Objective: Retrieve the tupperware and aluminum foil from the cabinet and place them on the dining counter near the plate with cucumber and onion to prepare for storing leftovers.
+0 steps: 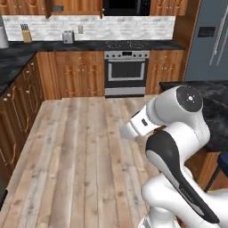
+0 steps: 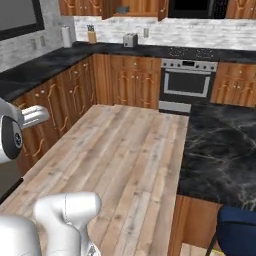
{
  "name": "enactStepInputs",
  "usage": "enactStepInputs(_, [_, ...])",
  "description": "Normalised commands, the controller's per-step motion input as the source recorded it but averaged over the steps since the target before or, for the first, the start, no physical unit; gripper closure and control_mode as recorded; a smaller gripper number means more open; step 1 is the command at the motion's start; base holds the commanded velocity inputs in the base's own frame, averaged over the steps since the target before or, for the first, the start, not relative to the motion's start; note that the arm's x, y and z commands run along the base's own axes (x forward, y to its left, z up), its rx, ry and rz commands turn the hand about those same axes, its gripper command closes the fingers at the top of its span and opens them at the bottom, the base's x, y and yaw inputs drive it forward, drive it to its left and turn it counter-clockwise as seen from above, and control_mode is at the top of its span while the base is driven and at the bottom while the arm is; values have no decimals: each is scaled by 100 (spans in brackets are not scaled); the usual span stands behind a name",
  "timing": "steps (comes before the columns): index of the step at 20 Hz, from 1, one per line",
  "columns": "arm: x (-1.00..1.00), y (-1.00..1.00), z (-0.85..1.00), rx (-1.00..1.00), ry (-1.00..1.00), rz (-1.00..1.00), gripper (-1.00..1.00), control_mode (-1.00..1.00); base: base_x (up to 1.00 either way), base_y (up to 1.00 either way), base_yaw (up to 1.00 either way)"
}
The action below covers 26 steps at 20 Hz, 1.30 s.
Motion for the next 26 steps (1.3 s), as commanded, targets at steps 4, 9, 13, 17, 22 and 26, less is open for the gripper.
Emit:
enactStepInputs(4, [0,0,0,0,0,0,-100,100,100,100,-18])
enactStepInputs(9, [0,0,0,0,0,0,-100,100,100,99,-29])
enactStepInputs(13, [0,0,0,0,0,0,-100,100,100,91,-29])
enactStepInputs(17, [0,0,0,0,0,0,-100,100,100,82,-20])
enactStepInputs(22, [0,0,0,0,0,0,-100,100,100,37,-18])
enactStepInputs(26, [0,0,0,0,0,0,-100,100,100,0,-21])
